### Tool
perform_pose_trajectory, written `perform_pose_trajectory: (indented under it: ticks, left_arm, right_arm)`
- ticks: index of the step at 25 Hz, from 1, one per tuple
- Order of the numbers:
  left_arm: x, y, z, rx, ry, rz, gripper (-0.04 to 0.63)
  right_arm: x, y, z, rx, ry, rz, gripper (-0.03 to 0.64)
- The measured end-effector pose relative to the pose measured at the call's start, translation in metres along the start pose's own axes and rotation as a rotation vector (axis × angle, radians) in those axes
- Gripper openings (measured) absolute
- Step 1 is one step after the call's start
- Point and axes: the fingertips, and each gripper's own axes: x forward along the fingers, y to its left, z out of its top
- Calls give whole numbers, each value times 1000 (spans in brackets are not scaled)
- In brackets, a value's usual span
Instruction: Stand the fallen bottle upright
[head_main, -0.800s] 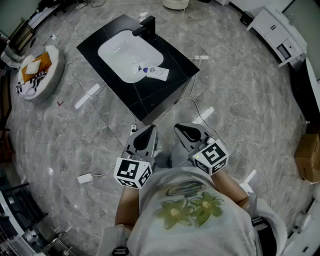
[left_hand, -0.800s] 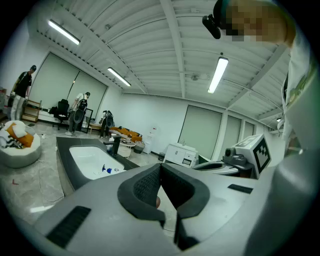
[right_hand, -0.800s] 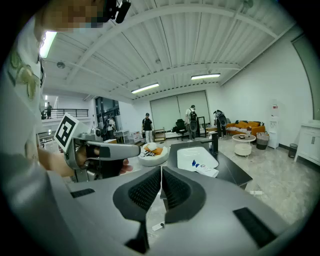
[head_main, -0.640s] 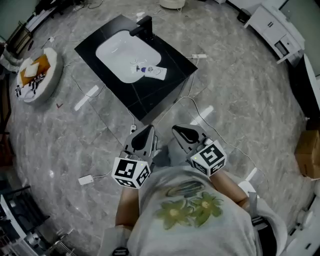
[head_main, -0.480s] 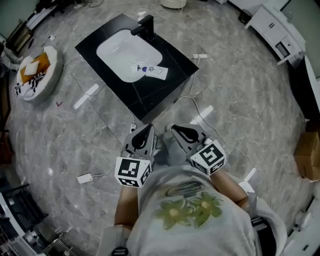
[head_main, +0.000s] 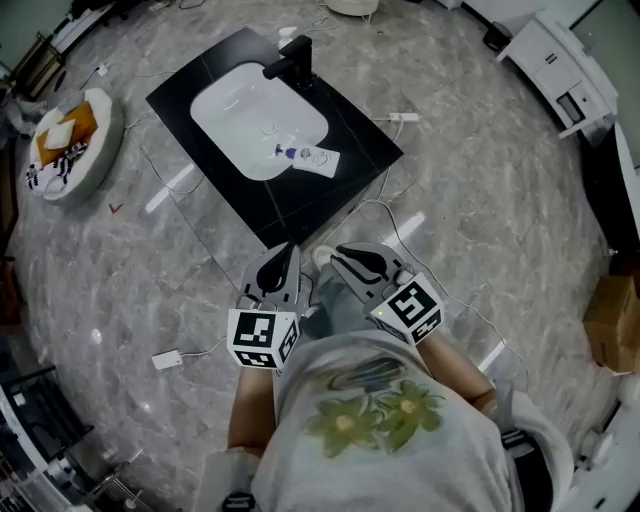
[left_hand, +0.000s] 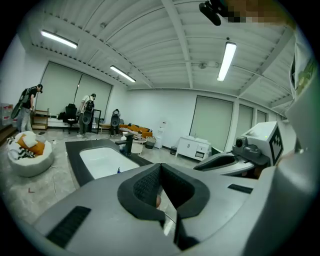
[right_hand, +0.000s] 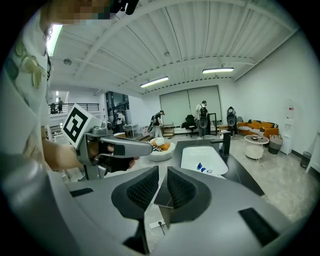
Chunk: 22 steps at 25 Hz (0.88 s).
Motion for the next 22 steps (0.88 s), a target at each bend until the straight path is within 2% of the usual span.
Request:
perform_pose_trajectory:
  ticks: [2, 5, 10, 11, 13, 14, 22]
  left_arm:
    - [14, 9, 7, -5, 3, 5, 17]
    - [36, 30, 13, 0, 22, 25, 17]
    - [72, 62, 35, -65, 4, 55, 17]
    - [79, 67, 40, -65, 0, 62, 17]
    - [91, 76, 47, -62, -2, 76, 17]
    - [96, 80, 49, -63, 0, 83, 17]
    - [127, 115, 41, -102, 38, 154, 17]
  right_arm:
    - [13, -13, 3, 6, 28, 22, 46]
    - [35, -38, 19, 2, 14, 42, 46]
    - [64, -82, 40, -21, 15, 59, 51]
    - [69, -89, 43, -21, 20, 66, 62]
    - [80, -101, 46, -17, 40, 87, 151]
    - [85, -106, 47, -18, 52, 97, 165]
    - [130, -142, 46, -41, 132, 179, 170]
